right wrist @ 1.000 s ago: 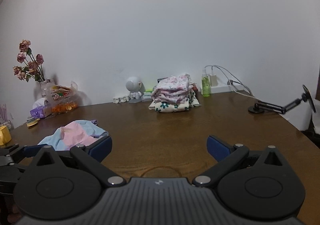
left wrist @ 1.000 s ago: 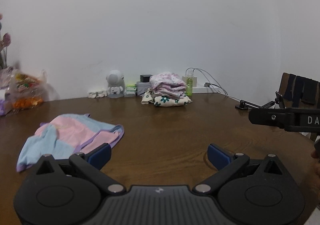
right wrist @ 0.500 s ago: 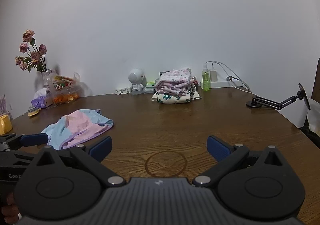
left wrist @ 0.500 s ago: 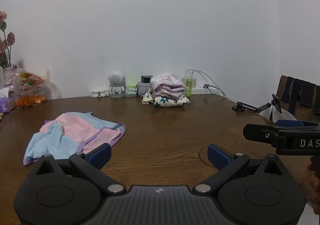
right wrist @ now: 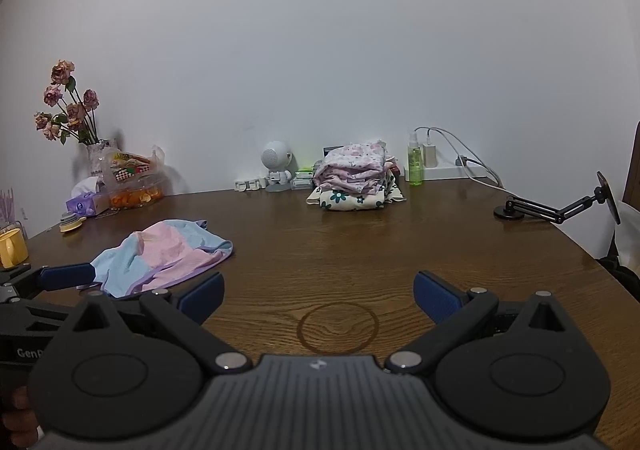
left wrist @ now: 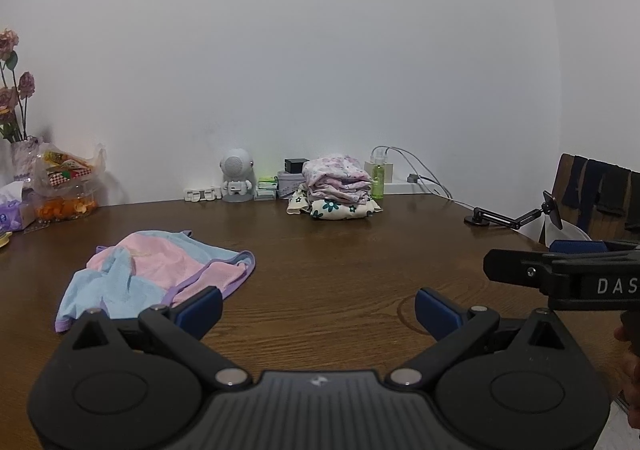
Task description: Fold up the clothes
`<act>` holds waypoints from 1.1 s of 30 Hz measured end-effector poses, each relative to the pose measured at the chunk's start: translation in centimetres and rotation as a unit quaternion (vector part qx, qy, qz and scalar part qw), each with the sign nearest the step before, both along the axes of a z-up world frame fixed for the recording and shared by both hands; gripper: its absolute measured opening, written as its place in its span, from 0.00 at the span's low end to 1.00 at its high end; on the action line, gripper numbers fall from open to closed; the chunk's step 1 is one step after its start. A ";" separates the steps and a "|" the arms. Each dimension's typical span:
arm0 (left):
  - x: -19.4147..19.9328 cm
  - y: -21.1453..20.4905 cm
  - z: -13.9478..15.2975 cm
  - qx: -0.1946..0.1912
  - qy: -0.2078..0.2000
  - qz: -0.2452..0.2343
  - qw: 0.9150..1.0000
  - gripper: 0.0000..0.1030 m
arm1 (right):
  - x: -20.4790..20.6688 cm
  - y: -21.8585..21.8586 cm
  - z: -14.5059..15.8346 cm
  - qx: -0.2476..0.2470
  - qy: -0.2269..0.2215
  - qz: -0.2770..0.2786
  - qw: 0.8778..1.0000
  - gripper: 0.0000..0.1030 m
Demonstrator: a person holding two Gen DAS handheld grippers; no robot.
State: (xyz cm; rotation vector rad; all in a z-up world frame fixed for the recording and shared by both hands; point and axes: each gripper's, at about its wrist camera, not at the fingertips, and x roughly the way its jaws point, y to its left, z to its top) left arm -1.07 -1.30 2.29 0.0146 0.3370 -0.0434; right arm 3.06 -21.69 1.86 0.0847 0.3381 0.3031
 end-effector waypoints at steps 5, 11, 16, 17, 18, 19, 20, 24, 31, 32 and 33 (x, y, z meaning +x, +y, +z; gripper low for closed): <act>-0.1 0.0 0.0 0.000 0.001 0.000 1.000 1.00 | -0.2 0.1 0.0 -0.001 -0.001 0.000 1.000 1.00; -0.2 -0.1 0.0 0.001 0.000 0.001 1.000 1.00 | -0.2 0.0 0.0 -0.003 0.002 0.001 1.000 1.00; -0.2 -0.1 -0.1 -0.002 0.002 0.000 1.000 1.00 | -0.2 0.0 0.1 -0.004 0.001 0.002 1.000 1.00; -0.2 -0.1 -0.1 -0.002 0.002 0.001 1.000 1.00 | -0.2 0.0 0.1 -0.003 0.002 0.002 1.000 1.00; -0.2 -0.1 -0.1 -0.002 0.003 0.001 1.000 1.00 | -0.2 0.0 0.0 -0.003 0.003 0.003 1.000 1.00; -0.2 -0.1 -0.1 -0.002 0.002 0.000 1.000 1.00 | -0.3 0.0 0.0 -0.003 0.003 0.003 1.000 1.00; -0.2 -0.1 -0.1 -0.001 0.002 0.000 1.000 1.00 | -0.3 0.0 0.0 -0.003 0.003 0.003 1.000 1.00; -0.3 -0.3 -0.1 0.001 0.000 -0.004 1.000 1.00 | -0.3 0.1 0.1 -0.004 0.002 0.005 1.000 1.00; -0.3 -0.3 -0.2 0.002 -0.001 -0.003 1.000 1.00 | -0.6 0.1 0.1 -0.007 0.000 0.005 1.000 1.00; -0.3 -0.3 -0.2 0.003 -0.001 -0.004 1.000 1.00 | -0.6 0.1 0.1 -0.007 -0.001 0.005 1.000 1.00; -0.3 -0.3 -0.1 0.003 -0.001 -0.003 1.000 1.00 | -0.6 0.0 0.1 -0.007 -0.001 0.004 1.000 1.00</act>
